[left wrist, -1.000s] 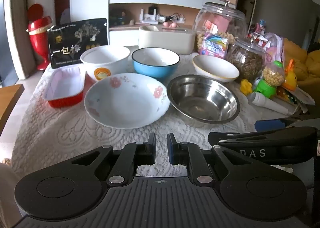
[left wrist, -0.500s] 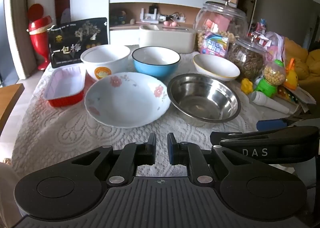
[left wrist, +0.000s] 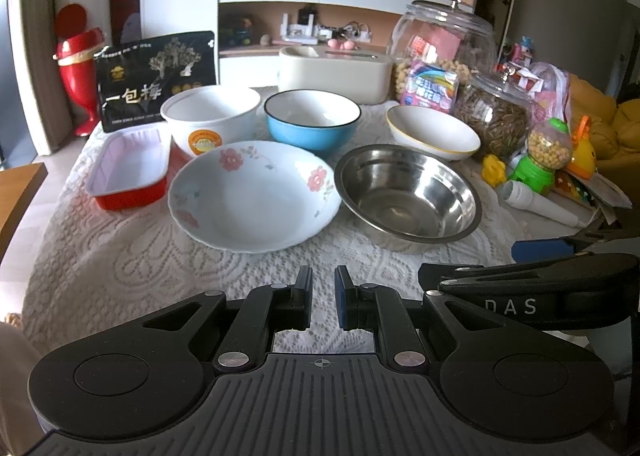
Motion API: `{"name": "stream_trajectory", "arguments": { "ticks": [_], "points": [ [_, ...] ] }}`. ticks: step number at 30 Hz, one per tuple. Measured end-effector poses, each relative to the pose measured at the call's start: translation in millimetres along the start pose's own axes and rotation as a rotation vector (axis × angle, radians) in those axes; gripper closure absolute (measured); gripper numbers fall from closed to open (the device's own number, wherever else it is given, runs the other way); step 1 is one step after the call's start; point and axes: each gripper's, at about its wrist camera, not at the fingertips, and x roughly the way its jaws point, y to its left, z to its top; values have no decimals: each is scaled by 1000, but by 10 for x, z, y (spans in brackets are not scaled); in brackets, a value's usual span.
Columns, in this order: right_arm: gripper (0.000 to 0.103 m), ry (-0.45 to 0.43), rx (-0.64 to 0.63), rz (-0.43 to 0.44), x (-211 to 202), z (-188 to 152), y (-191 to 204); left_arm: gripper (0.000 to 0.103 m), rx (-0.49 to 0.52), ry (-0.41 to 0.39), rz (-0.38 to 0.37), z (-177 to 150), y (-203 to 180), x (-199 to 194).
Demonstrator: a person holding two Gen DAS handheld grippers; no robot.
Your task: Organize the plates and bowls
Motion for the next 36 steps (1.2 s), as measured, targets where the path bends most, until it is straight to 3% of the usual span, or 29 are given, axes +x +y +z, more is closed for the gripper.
{"name": "stream_trajectory", "arguments": {
  "ticks": [36],
  "points": [
    [9, 1, -1, 1, 8, -12, -8, 88, -2, 9, 5, -10, 4, 17]
  ]
}}
